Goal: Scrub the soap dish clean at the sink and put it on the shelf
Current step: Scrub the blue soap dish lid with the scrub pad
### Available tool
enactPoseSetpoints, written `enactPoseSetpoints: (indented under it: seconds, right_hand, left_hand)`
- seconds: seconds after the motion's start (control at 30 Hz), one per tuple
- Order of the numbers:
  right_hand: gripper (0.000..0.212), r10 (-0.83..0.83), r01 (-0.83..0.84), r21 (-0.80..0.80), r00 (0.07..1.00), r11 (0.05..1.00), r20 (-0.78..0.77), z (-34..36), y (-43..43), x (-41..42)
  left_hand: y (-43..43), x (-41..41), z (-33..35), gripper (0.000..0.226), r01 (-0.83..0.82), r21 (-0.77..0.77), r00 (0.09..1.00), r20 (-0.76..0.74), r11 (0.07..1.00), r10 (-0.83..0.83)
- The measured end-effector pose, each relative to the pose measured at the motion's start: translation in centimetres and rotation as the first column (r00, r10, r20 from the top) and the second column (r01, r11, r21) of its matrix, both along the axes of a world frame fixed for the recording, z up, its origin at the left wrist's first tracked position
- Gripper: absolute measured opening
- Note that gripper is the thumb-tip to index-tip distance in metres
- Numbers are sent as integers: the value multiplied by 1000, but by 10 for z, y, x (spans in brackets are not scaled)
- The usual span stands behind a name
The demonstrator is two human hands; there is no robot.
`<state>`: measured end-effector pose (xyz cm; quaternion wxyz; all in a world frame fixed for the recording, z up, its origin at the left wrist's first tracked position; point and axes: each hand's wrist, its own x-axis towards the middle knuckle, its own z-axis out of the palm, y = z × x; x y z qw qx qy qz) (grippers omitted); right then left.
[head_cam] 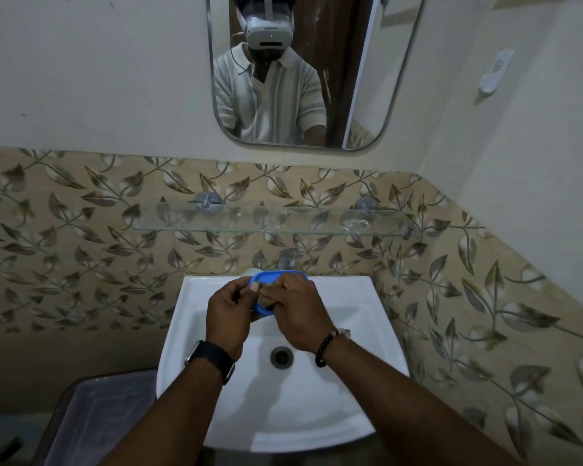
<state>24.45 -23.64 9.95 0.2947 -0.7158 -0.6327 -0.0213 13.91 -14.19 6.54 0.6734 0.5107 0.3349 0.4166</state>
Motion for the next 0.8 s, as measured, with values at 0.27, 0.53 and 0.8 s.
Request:
enactPoseSetpoints:
  seconds: [0.27, 0.53, 0.8]
  right_hand:
    - [20, 36, -19, -45, 907, 999, 420, 8, -13, 47]
    - [17, 157, -156, -101, 988, 983, 6, 6, -21, 52]
    - [10, 124, -230, -96, 779, 969, -614, 26, -27, 82]
  left_hand:
    - [13, -7, 17, 12, -51, -197, 997, 46, 979, 61]
    - [24, -20, 25, 16, 225, -446, 974, 136, 867, -183]
    - [20, -36, 30, 25, 402, 274, 911, -221, 874, -350]
